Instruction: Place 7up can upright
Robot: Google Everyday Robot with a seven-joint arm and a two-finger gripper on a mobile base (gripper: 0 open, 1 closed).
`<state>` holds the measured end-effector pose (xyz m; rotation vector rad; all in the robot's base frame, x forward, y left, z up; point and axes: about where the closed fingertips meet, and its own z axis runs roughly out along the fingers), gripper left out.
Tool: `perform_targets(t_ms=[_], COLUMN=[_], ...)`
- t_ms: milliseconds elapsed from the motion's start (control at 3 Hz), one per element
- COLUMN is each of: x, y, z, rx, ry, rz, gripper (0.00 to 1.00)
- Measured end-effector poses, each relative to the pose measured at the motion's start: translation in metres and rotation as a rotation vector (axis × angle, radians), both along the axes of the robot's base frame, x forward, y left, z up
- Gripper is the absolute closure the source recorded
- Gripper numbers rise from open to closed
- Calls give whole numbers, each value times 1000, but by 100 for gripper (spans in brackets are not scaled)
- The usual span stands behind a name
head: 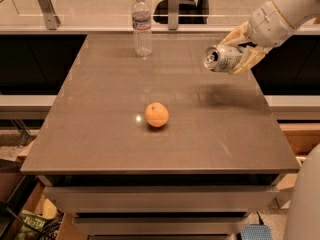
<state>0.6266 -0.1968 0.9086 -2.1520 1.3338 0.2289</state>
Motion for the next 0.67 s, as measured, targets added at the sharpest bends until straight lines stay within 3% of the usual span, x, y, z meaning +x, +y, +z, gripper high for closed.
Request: perform_targets(t_ms=[667], x=[2], y=[12], z=[39], rx=[216], ry=[2], rz=[-115], gripper=[100])
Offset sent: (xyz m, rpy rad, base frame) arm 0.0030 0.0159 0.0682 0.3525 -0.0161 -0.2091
